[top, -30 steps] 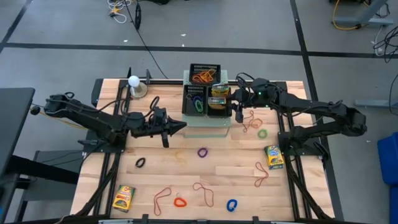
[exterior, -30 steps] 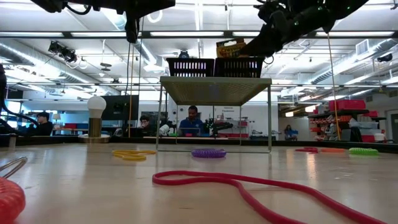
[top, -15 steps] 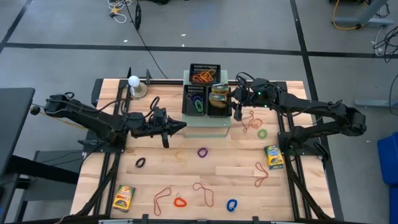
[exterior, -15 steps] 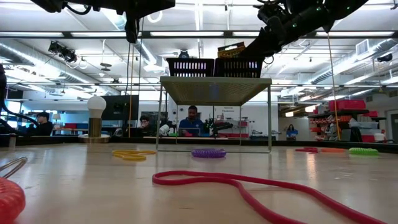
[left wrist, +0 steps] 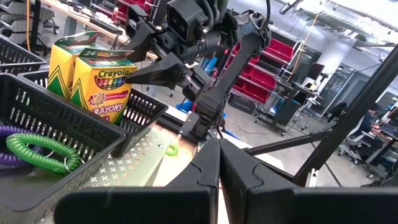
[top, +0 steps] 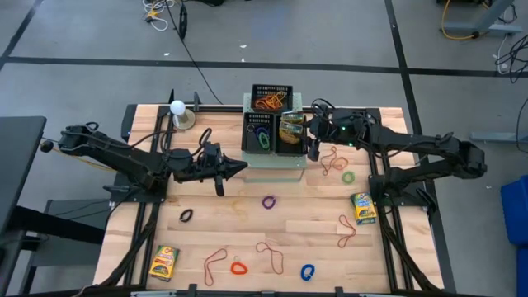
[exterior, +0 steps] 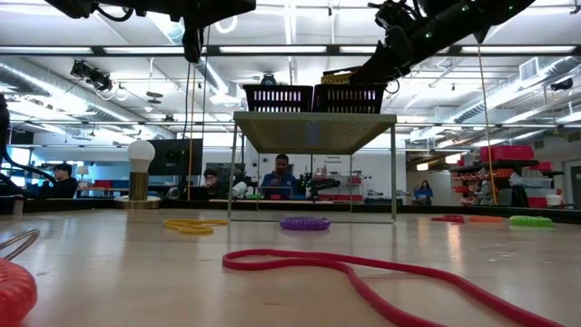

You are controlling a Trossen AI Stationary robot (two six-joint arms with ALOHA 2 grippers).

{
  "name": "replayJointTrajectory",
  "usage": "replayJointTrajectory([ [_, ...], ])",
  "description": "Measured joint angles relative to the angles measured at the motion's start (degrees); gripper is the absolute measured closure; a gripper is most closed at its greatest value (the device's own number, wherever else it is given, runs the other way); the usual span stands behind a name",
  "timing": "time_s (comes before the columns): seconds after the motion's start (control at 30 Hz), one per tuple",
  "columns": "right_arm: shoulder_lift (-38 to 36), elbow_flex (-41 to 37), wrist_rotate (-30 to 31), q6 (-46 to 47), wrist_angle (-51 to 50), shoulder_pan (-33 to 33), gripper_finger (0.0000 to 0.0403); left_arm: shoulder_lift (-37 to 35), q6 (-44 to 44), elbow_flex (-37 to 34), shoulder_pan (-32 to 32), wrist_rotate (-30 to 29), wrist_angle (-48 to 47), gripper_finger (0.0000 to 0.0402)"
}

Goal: Pick & Place Office Desk Supplies
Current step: Put the yellow crayon box into the bottom right black bin

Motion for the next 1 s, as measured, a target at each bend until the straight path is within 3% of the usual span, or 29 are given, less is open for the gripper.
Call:
replayJointTrajectory([
  [0.5,-0.6,0.1,6.7,0.8,2.5,4.2,0.0231,0.0,0.4,0.0,0.0,0.0,0.0,0.0394],
  [1.0,-6.3,1.0,12.8,1.8,2.0,5.1,0.0231,0.0,0.3,0.0,0.0,0.0,-0.6,0.0394],
])
